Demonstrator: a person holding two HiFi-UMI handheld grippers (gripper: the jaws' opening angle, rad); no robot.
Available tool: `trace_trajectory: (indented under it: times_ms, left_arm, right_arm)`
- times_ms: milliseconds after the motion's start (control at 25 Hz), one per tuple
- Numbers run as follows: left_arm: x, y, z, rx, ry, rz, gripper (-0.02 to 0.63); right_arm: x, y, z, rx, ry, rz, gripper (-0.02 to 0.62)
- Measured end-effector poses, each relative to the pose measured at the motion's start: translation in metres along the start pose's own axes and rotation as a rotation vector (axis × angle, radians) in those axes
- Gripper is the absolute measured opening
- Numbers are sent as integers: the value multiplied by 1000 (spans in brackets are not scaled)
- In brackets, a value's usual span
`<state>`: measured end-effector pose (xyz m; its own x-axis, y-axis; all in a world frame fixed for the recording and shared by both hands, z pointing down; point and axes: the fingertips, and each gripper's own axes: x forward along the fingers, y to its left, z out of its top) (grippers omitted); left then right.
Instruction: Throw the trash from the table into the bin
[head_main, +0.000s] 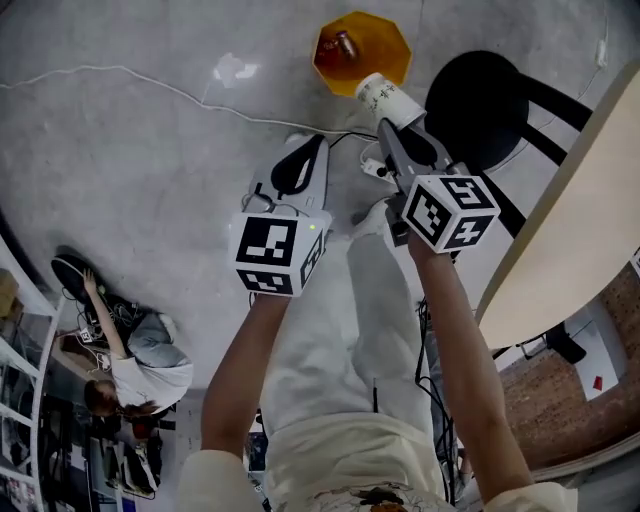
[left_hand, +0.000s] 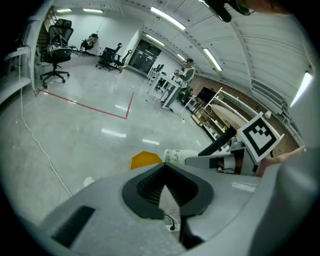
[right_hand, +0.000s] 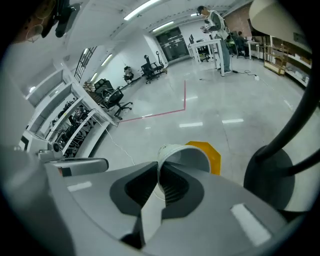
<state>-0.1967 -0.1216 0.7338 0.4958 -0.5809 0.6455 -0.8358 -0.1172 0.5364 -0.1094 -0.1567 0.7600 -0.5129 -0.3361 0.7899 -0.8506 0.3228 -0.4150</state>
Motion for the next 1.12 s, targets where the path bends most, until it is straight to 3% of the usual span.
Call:
trace_trajectory:
  times_ms: [80,280,600,840,880,960,1120]
  left_arm:
    - [24,12,-9,-4,14,0,6]
    - [88,39,-19,25,45,9,6]
    - [186,70,-23,132,109,11,6]
    - [234,90,-50,139,164,16,6]
    - [238,94,-52,138,169,25,6]
    - [240,98,-54,130,170,38,6]
    - [229,96,-58,140,172,41,6]
  right_arm:
    - [18,-13,-2,1,11,-25,25]
    - [63,-44,-5,-106,61,-42,25]
    - [136,-96,-28,-114,171,-54,25]
    - [187,-127,-49,-119,231,-89,26]
    - [192,-131,-52,-101,231,-92,33]
    - [196,-135,-52,-58,219,-97,152]
    - [185,-131,-49,-40,188,-109,167]
